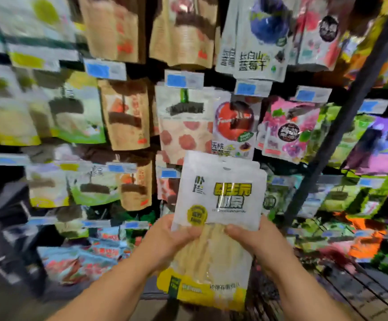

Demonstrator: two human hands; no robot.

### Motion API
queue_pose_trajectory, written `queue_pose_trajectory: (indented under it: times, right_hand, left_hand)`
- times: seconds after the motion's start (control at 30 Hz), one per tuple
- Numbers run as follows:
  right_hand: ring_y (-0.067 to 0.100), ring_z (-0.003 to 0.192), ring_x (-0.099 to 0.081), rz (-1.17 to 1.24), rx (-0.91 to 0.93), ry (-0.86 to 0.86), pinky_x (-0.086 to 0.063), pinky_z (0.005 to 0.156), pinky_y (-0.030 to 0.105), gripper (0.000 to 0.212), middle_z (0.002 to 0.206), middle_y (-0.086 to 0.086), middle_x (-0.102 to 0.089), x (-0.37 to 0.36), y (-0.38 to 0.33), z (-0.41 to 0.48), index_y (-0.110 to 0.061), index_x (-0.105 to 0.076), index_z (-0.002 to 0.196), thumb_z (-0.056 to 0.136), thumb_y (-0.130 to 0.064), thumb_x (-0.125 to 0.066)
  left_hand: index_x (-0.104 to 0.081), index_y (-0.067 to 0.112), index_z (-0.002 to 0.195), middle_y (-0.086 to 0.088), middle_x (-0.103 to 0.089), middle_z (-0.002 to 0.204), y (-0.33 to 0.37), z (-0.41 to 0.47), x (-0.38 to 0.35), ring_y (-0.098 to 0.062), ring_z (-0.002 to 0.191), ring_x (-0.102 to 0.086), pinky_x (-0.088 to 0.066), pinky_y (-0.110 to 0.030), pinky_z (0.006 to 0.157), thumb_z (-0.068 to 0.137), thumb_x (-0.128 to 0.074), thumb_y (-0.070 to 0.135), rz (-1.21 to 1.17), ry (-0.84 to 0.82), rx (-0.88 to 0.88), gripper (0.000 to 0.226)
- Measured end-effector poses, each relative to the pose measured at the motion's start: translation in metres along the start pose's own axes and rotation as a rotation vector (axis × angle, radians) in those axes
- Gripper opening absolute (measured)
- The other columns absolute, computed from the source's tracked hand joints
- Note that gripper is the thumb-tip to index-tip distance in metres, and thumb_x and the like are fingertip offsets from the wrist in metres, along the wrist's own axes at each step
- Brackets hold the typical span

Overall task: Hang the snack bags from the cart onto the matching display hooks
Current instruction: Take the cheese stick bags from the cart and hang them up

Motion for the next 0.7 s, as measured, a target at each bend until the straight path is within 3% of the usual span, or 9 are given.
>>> queue_pose_trajectory:
  times: [0.1,0.23,0.3,0.37,0.43,0.57,0.7]
  right_hand:
    - [0.013,0.091,-0.073,-0.007,0.018,-0.089,-0.058,0.078,0.031,0.044,0.096,-0.005,-0.077,-0.082,-0.015,0.014,-0.024,-0.077,0.094,0.052,-0.037,-0.081]
    - [0.003,0.079,-0.072,0.004,0.08,-0.181,-0.053,0.066,0.016,0.023,0.082,-0.015,-0.076,-0.189,-0.04,0.024,-0.026,-0.076,0.084,0.064,-0.018,-0.084]
    - [-0.006,0.071,-0.069,0.027,0.116,-0.228,-0.048,0.06,0.008,0.023,0.074,-0.021,-0.074,-0.239,-0.055,0.027,-0.026,-0.075,0.086,0.072,-0.01,-0.083]
    - [-0.004,0.075,-0.07,0.044,0.126,-0.275,-0.052,0.066,0.014,0.018,0.08,-0.018,-0.075,-0.286,-0.068,0.029,-0.025,-0.076,0.086,0.073,-0.016,-0.083]
    - [0.007,0.085,-0.073,0.062,0.15,-0.319,-0.058,0.074,0.029,0.027,0.09,-0.01,-0.077,-0.329,-0.082,0.031,-0.025,-0.078,0.09,0.063,-0.03,-0.081]
    - [0.01,0.089,-0.073,0.127,0.186,-0.389,-0.057,0.074,0.029,0.029,0.094,-0.008,-0.077,-0.393,-0.107,0.035,-0.028,-0.078,0.09,0.062,-0.029,-0.075]
    - [0.019,0.098,-0.071,0.124,0.214,-0.441,-0.054,0.091,0.049,0.04,0.101,-0.003,-0.077,-0.439,-0.122,0.046,-0.032,-0.076,0.1,0.06,-0.032,-0.078]
  left_hand:
    - [-0.074,0.008,0.092,-0.019,-0.074,0.095,0.009,-0.028,0.08,-0.03,0.083,-0.07,-0.054,-0.045,0.081,0.045,-0.085,0.028,-0.03,0.106,0.014,0.052]
    - [-0.071,0.0,0.097,-0.023,-0.073,0.096,0.025,-0.074,0.177,-0.032,0.08,-0.07,-0.057,-0.038,0.072,0.042,-0.085,0.025,-0.066,0.226,0.007,0.061]
    - [-0.07,0.0,0.103,-0.024,-0.071,0.104,0.038,-0.097,0.219,-0.039,0.092,-0.069,-0.057,-0.045,0.082,0.046,-0.086,0.026,-0.072,0.262,-0.018,0.065]
    - [-0.066,-0.002,0.113,-0.027,-0.067,0.112,0.05,-0.116,0.259,-0.048,0.106,-0.063,-0.048,-0.059,0.095,0.047,-0.09,0.028,-0.091,0.319,-0.05,0.076]
    - [-0.063,-0.003,0.118,-0.029,-0.065,0.116,0.062,-0.133,0.294,-0.051,0.11,-0.059,-0.042,-0.064,0.098,0.05,-0.09,0.027,-0.106,0.368,-0.082,0.079]
    - [-0.063,0.0,0.118,-0.027,-0.066,0.116,0.084,-0.158,0.35,-0.049,0.109,-0.06,-0.042,-0.064,0.099,0.059,-0.086,0.024,-0.082,0.431,-0.125,0.068]
    - [-0.067,-0.001,0.111,-0.027,-0.069,0.109,0.099,-0.166,0.391,-0.049,0.104,-0.062,-0.047,-0.059,0.096,0.059,-0.083,0.024,-0.112,0.479,-0.16,0.06]
Point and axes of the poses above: each hand's wrist, its own z-axis towards the middle knuckle, its own x-axis out of the back of the hand, y = z × x, the point moved 10 cm from there along z, towards the middle knuckle
